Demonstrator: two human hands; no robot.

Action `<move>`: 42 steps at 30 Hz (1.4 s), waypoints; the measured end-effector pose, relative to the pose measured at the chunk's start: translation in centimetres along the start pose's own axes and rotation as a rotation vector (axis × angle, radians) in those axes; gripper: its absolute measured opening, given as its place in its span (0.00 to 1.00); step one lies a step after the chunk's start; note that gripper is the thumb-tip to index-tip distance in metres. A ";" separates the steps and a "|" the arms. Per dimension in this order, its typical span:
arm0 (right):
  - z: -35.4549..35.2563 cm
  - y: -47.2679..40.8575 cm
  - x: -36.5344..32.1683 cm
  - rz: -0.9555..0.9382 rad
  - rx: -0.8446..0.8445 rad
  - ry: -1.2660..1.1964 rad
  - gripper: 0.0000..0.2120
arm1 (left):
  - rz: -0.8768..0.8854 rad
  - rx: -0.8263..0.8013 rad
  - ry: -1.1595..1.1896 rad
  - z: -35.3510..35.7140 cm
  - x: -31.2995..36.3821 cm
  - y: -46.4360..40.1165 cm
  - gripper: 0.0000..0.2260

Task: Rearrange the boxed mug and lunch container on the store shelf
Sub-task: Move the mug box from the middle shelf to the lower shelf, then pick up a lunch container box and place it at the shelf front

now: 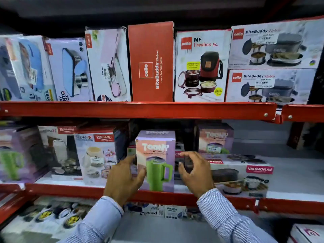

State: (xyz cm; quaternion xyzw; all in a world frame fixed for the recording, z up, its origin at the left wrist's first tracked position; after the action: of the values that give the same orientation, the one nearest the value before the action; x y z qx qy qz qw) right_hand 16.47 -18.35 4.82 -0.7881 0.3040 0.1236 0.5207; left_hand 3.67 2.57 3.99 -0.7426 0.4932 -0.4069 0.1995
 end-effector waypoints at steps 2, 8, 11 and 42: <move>1.7 0.4 1.1 0.206 -0.112 -0.091 0.19 | -0.146 -0.131 0.055 2.2 -1.2 -0.1 0.21; 4.8 1.3 2.4 0.390 -0.277 -0.233 0.26 | -0.278 -0.218 0.336 6.3 -3.1 0.6 0.20; 3.5 2.0 1.8 0.338 -0.188 -0.330 0.25 | -0.199 -0.089 0.434 4.9 -2.1 1.6 0.22; 6.9 27.6 19.8 0.736 -0.546 -0.152 0.24 | -0.490 -0.669 0.385 22.8 -4.6 26.8 0.18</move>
State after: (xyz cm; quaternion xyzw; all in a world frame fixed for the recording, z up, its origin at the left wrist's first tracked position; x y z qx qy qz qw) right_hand 16.11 -26.63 -28.85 -0.7247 0.4810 0.4330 0.2364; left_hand 5.76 -7.33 -30.03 -0.7718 0.4352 -0.3910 -0.2489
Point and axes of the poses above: each hand's wrist, its own y-axis away from the middle knuckle, its own z-axis out of the palm, x = y × z, the point moved 6 cm from there along -y, towards the middle knuckle, and after that the axes turned 3 degrees about x, right-handed, at the moved point
